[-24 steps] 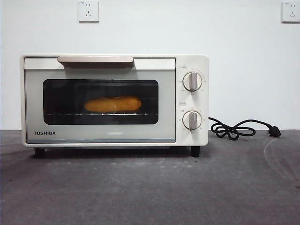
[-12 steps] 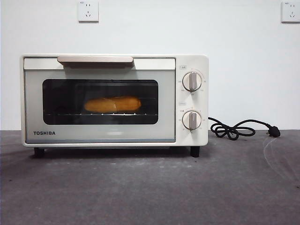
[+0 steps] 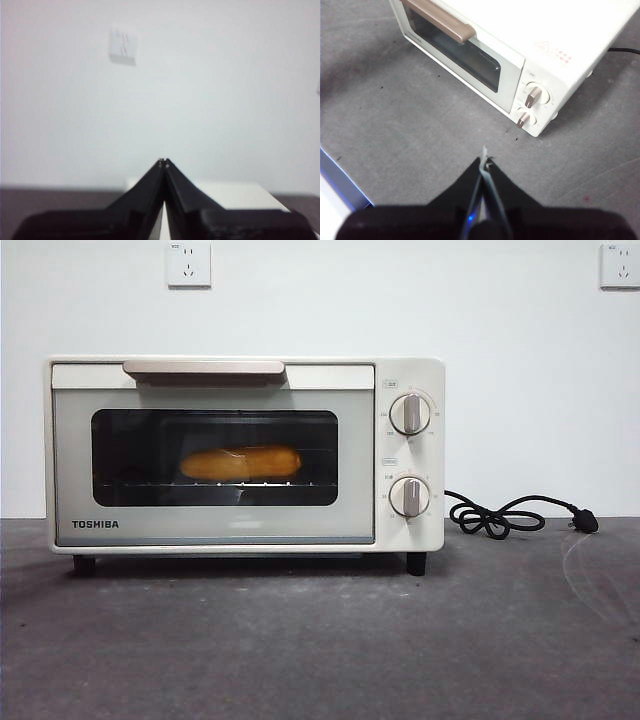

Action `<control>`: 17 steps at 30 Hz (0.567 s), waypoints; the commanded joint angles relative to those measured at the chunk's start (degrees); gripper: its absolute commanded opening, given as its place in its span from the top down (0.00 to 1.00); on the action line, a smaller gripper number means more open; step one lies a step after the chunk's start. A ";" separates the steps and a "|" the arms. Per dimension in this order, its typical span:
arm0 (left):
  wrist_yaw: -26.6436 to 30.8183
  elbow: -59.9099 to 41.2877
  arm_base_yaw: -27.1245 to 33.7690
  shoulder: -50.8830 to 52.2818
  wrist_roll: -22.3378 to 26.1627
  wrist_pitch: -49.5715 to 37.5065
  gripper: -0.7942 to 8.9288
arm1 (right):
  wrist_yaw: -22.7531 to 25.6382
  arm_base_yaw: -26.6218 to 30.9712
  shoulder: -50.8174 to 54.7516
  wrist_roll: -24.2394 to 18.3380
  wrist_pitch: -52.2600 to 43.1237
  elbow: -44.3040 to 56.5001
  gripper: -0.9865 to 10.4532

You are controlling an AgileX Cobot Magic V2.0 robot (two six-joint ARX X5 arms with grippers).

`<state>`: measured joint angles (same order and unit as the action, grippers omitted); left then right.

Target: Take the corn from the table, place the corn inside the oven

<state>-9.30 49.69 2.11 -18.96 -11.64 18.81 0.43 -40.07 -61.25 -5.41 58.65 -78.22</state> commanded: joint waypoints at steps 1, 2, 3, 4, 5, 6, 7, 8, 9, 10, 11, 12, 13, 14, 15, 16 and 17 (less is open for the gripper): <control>0.81 -5.27 -0.17 1.90 3.98 -8.63 0.92 | 0.11 0.02 -0.13 -0.20 -0.37 -0.09 0.91; 0.74 -7.67 -0.17 2.93 4.50 -12.50 0.92 | 0.11 0.02 -0.13 -0.20 -0.35 -0.09 0.91; 0.77 -10.25 -0.17 4.02 4.63 -16.26 0.92 | 0.11 0.02 -0.13 -0.20 -0.37 -0.09 0.91; 0.77 -12.50 -0.20 5.03 4.63 -19.06 0.92 | 0.11 0.02 -0.13 -0.20 -0.37 -0.09 0.91; 0.79 -15.19 -0.20 6.12 4.63 -21.99 0.92 | 0.11 0.02 -0.13 -0.20 -0.37 -0.09 0.91; 0.94 -17.84 -0.24 7.17 4.63 -24.24 0.92 | 0.11 0.02 -0.13 -0.20 -0.37 -0.09 0.91; 1.57 -20.04 -0.31 8.07 4.68 -25.75 0.92 | 0.11 0.02 -0.13 -0.20 -0.37 -0.09 0.91; 2.60 -22.47 -0.44 9.05 4.68 -26.77 0.92 | 0.11 0.02 -0.13 -0.20 -0.37 -0.09 0.91; 3.91 -24.81 -0.63 9.92 4.66 -27.30 0.92 | 0.11 0.02 -0.13 -0.20 -0.37 -0.09 0.91; 5.18 -26.73 -0.90 10.67 4.66 -27.41 0.92 | 0.09 0.02 -0.13 -0.20 -0.37 -0.09 0.91; 6.62 -28.85 -1.25 11.61 4.66 -27.34 0.92 | 0.11 0.02 -0.13 -0.20 -0.37 -0.09 0.91; 7.82 -30.95 -1.64 12.55 4.63 -27.30 0.92 | 0.11 0.02 -0.13 -0.20 -0.37 -0.09 0.91; 8.70 -32.70 -1.92 13.46 4.63 -27.32 0.92 | 0.11 0.02 -0.13 -0.20 -0.37 -0.09 0.91; 10.01 -34.69 -2.23 14.58 4.66 -27.43 0.92 | 0.11 0.02 -0.13 -0.20 -0.37 -0.09 0.91; 11.21 -36.35 -2.40 15.50 4.66 -27.63 0.92 | 0.11 0.02 -0.13 -0.20 -0.37 -0.09 0.91; 12.52 -38.16 -2.49 16.63 4.66 -27.67 0.92 | 0.13 0.02 -0.13 -0.20 -0.37 -0.09 0.91; 13.22 -39.95 -2.49 17.81 4.68 -27.76 0.92 | 0.11 0.02 -0.13 -0.20 -0.37 -0.09 0.91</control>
<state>3.01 11.27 -0.21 -2.33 -7.57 -8.14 0.45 -40.07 -61.25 -5.41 58.65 -78.22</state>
